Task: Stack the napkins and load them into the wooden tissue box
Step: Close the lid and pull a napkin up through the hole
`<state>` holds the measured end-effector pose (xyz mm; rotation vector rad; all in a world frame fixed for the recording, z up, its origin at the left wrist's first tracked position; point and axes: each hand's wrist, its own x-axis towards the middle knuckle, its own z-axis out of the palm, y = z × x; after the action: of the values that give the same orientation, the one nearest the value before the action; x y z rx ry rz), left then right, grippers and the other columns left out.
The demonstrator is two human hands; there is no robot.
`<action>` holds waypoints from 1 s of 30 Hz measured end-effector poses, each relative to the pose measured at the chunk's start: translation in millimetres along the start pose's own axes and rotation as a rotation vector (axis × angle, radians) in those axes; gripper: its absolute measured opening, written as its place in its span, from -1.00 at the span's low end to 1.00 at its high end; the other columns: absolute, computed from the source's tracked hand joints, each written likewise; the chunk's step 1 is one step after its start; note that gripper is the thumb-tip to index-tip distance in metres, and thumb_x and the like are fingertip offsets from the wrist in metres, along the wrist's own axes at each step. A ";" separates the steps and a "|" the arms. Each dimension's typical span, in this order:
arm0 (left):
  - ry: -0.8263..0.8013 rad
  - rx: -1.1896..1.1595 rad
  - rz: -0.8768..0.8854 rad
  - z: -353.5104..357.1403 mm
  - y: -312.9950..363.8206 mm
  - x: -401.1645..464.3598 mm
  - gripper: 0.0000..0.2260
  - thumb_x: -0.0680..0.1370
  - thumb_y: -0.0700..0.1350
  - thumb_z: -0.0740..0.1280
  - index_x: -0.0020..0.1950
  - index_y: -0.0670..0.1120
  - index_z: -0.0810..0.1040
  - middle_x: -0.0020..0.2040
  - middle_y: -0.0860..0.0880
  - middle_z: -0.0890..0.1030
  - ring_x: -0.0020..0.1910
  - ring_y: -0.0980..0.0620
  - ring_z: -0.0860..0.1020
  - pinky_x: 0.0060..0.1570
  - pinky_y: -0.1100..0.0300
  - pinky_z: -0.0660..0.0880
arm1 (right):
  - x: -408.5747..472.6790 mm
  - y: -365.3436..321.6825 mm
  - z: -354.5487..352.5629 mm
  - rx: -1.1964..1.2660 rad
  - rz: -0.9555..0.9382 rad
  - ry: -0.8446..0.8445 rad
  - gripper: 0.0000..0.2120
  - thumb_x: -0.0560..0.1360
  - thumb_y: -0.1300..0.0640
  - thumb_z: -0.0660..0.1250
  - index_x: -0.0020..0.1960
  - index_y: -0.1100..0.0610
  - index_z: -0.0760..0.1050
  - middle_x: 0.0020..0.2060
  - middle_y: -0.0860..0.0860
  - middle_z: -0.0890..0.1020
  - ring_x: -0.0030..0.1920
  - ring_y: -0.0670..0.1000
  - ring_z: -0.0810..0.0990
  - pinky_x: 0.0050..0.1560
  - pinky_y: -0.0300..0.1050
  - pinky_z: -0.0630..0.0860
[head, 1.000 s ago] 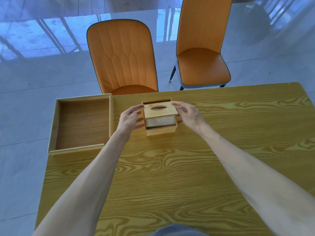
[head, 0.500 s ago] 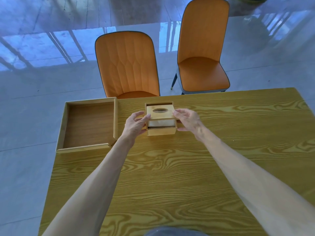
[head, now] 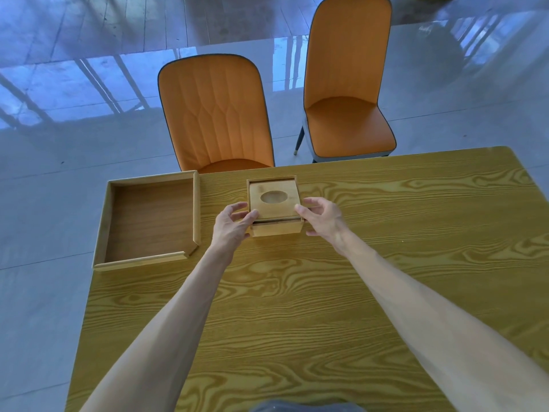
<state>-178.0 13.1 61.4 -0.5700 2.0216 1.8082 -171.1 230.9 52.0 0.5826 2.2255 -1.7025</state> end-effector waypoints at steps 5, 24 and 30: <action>0.014 0.040 -0.001 0.0 -6.2 2.9 -0.58 0.50 -0.04 0.47 0.33 -0.04 0.50 0.20 -0.07 0.63 0.14 -0.03 0.61 0.11 -0.01 0.58 | 1.8 3.7 1.4 -0.022 -0.010 0.010 -0.48 0.50 -0.06 0.44 0.37 0.11 0.44 0.10 0.10 0.64 0.08 0.04 0.65 -0.11 -0.03 0.69; 0.004 0.175 0.027 -4.0 -12.1 13.1 -0.57 0.49 -0.03 0.48 0.34 0.02 0.49 0.17 -0.02 0.61 0.10 0.00 0.61 0.17 -0.06 0.56 | 7.1 8.1 4.0 -0.239 -0.053 0.066 -0.43 0.46 -0.13 0.45 0.38 0.06 0.43 0.05 -0.01 0.66 -0.02 0.01 0.67 -0.05 -0.01 0.68; 0.045 0.245 0.052 3.4 -1.4 16.6 -0.48 0.46 0.09 0.48 0.38 0.04 0.45 0.19 0.01 0.57 -0.04 0.09 0.57 0.02 0.10 0.54 | 7.5 -22.6 25.9 -0.750 -0.451 0.367 -0.76 0.49 -0.06 0.43 0.09 0.03 0.64 -0.08 0.01 0.65 -0.21 -0.03 0.58 -0.36 -0.25 0.35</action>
<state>-191.3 15.4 51.1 -0.4922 2.2643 1.5547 -189.0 202.0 60.9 0.2157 3.1721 -0.7897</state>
